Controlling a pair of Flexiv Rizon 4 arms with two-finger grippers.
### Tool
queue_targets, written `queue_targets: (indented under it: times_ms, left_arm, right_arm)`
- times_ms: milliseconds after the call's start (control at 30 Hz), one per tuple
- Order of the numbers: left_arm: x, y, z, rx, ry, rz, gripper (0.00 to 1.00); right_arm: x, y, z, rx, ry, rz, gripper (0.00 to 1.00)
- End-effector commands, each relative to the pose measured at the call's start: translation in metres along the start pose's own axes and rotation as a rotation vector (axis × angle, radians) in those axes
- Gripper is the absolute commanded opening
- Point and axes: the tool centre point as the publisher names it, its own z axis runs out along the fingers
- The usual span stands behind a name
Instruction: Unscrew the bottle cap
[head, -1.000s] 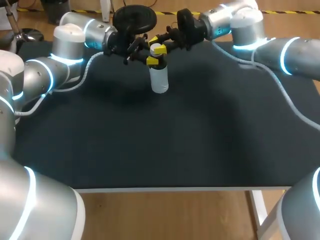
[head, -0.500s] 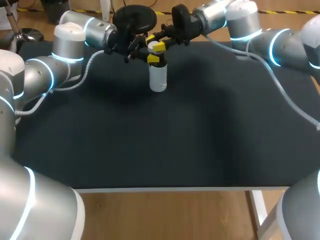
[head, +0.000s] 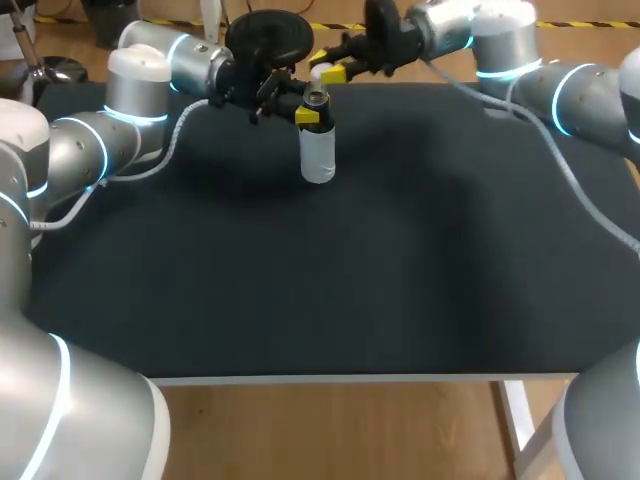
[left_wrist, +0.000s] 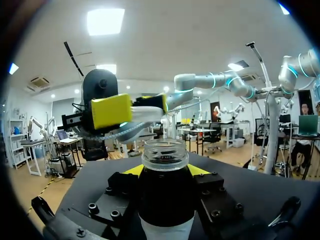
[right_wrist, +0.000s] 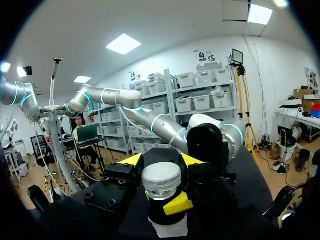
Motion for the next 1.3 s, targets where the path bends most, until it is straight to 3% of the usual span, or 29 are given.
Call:
queue_targets:
  times_ms: [33,300,367,533,800,933,1300]
  left_arm:
    - [-0.007,0.004,-0.003,0.007,0.117,0.0,0.0]
    - [-0.007,0.004,-0.003,0.007,0.117,0.0,0.0]
    - [-0.007,0.004,-0.003,0.007,0.117,0.0,0.0]
    - [-0.007,0.004,-0.003,0.007,0.117,0.0,0.0]
    - [-0.007,0.004,-0.003,0.007,0.117,0.0,0.0]
    - [-0.007,0.004,-0.003,0.007,0.117,0.0,0.0]
    - [-0.007,0.004,-0.003,0.007,0.117,0.0,0.0]
  right_arm:
    - [-0.001,0.001,-0.049,0.02,0.628,0.011,0.0]
    - [0.011,-0.041,-0.128,-0.021,0.391,0.093,0.0]
    - [0.012,-0.054,-0.144,-0.05,0.289,0.113,0.0]
    - [0.021,-0.087,-0.174,-0.051,0.143,0.146,0.0]
    - [0.017,-0.142,-0.185,0.021,-0.079,0.235,0.0]
    - [0.018,-0.164,-0.187,0.122,-0.182,0.261,0.0]
    - [0.02,-0.19,-0.195,0.209,-0.288,0.299,0.0]
